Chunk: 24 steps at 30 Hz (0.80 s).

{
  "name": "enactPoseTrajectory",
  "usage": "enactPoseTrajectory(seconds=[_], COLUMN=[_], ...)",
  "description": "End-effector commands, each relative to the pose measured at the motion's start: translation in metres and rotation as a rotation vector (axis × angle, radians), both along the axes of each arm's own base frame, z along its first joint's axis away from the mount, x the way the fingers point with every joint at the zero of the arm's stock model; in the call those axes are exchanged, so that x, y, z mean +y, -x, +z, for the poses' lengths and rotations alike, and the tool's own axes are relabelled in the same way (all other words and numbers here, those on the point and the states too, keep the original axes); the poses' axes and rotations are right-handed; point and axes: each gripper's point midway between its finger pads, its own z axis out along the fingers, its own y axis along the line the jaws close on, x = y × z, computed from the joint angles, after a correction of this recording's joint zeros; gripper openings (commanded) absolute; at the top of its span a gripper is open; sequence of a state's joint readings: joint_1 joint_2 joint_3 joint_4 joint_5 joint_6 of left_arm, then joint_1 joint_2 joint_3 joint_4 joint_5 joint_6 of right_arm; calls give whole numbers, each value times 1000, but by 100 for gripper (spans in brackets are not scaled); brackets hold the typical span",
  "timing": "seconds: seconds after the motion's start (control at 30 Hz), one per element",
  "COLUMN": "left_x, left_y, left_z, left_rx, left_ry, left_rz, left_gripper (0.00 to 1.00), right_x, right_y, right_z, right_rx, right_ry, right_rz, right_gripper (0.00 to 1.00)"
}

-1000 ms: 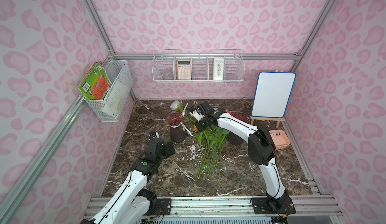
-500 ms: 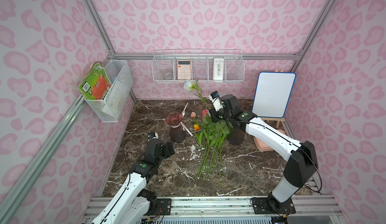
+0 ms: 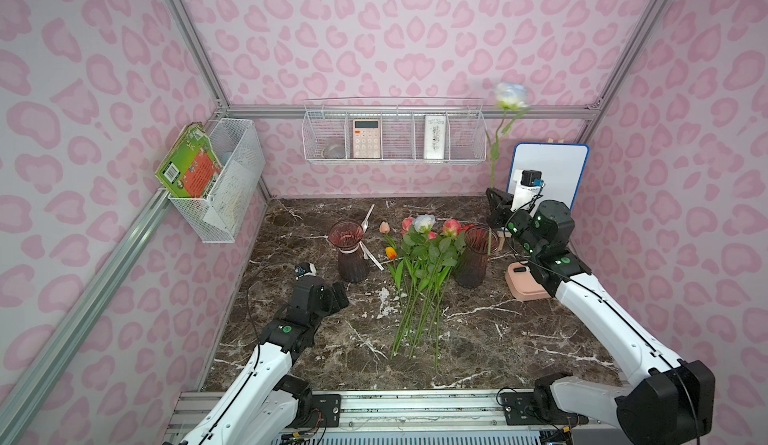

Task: Arrange the flowers in different vases according to their variety
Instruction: Insert the flower into the vase.

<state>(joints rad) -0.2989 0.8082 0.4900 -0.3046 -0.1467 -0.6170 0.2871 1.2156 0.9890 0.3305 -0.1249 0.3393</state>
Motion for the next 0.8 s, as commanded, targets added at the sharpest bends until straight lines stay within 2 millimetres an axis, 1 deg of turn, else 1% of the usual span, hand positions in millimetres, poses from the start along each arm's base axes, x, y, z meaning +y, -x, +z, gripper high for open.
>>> enactPoseTrajectory(seconds=[0.0, 0.13, 0.23, 0.33, 0.57, 0.7, 0.73, 0.77], left_x=[-3, -4, -6, -9, -22, -28, -30, -32], left_y=[-3, -3, -3, -4, -5, -5, -6, -6], left_z=[2, 2, 3, 5, 6, 7, 7, 8], left_rx=[-15, -16, -23, -32, -49, -60, -65, -68], left_ry=[2, 3, 5, 13, 29, 23, 20, 17], left_rz=[-20, -27, -35, -52, -115, -142, -151, -161], left_gripper=[93, 94, 95, 99, 99, 99, 99, 99], right_x=[-13, -12, -8, -4, 5, 11, 13, 13], right_y=[4, 1, -2, -2, 2, 8, 10, 12], right_z=[41, 45, 39, 25, -18, -31, -33, -34], right_rx=[-202, -280, -310, -336, -345, -330, -322, -309], right_ry=[-57, -39, -25, -5, 59, 86, 90, 92], right_rz=[-20, -26, -10, 6, 10, 17, 19, 19], right_gripper=[0, 0, 0, 0, 0, 0, 4, 13])
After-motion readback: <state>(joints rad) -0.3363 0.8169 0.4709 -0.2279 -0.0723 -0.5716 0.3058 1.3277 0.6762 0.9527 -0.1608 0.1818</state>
